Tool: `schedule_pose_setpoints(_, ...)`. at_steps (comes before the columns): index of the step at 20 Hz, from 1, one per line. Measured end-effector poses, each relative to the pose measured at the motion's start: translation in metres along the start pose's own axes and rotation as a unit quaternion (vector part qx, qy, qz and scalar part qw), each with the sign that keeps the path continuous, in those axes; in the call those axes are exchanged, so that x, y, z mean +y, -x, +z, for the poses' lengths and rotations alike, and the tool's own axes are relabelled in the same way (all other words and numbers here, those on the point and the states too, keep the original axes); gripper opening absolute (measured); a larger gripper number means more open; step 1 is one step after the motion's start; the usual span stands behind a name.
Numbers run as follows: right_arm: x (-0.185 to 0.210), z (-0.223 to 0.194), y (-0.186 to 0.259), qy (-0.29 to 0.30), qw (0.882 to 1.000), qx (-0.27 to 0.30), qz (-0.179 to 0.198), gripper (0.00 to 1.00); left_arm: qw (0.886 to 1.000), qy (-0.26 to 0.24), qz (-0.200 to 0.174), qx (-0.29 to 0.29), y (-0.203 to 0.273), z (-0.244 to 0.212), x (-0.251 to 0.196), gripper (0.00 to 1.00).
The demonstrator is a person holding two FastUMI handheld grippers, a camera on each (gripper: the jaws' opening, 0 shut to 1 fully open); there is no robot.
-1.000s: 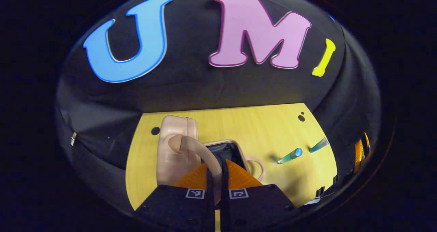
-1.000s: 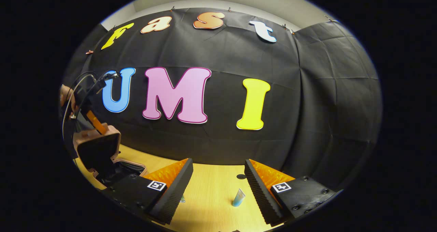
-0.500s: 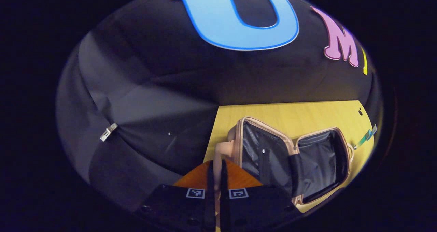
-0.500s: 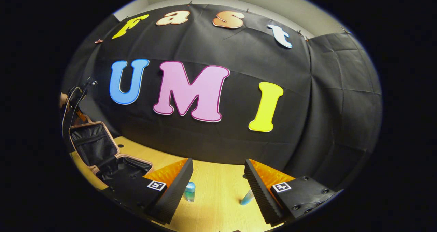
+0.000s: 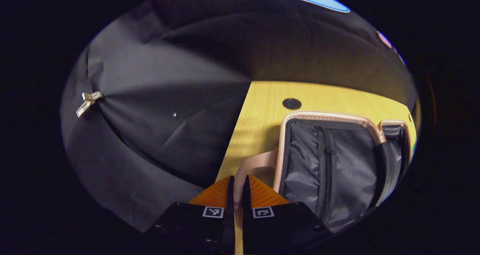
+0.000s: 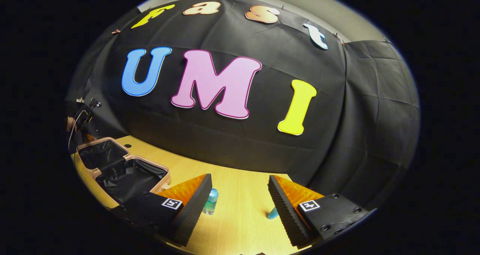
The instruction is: First open the suitcase, pack the skin care products into it, and then close the suitcase.
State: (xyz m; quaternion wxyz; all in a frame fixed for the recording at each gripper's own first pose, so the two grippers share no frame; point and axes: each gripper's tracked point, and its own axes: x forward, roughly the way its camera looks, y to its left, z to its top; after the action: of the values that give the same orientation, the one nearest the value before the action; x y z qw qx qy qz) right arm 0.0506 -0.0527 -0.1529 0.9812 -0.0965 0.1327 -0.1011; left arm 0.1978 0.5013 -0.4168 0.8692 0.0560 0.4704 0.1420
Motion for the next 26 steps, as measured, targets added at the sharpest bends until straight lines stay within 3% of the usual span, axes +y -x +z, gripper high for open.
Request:
schedule_pose_setpoints(2, -0.005, 0.001, 0.001, 0.002, 1.000, -0.004, -0.005, 0.96, 0.999, -0.015, 0.039, -0.015, 0.004, 0.002, 0.014, 0.25)
schedule_pose_setpoints(5, -0.023, 0.008, 0.003, -0.002, 1.000, -0.017, -0.020, 0.96, 0.993, -0.033, 0.072, -0.088, 0.051, 0.033, 0.019, 1.00)
schedule_pose_setpoints(8, -0.037, 0.008, 0.003, -0.018, 0.999, -0.016, -0.027, 0.96, 0.979, -0.014, 0.048, -0.200, 0.120, 0.076, -0.015, 0.98)
schedule_pose_setpoints(10, -0.051, 0.014, 0.004, -0.025, 0.999, -0.022, -0.031, 0.96, 0.958, 0.000, 0.031, -0.285, 0.189, 0.110, -0.053, 0.98)
schedule_pose_setpoints(13, -0.068, 0.018, 0.008, -0.022, 0.999, -0.030, -0.030, 0.96, 0.938, 0.015, -0.019, -0.346, 0.259, 0.121, -0.137, 0.97)
schedule_pose_setpoints(18, -0.093, 0.004, 0.014, -0.035, 0.999, -0.025, -0.033, 0.96, 0.916, 0.032, -0.108, -0.385, 0.327, 0.102, -0.293, 0.97)
schedule_pose_setpoints(21, -0.110, -0.013, 0.013, -0.053, 0.998, -0.012, -0.040, 0.96, 0.918, 0.027, -0.170, -0.357, 0.335, 0.071, -0.384, 0.98)
schedule_pose_setpoints(26, -0.132, -0.054, 0.003, -0.062, 0.997, 0.009, -0.049, 0.96, 0.908, -0.017, -0.247, -0.338, 0.336, 0.024, -0.516, 0.98)
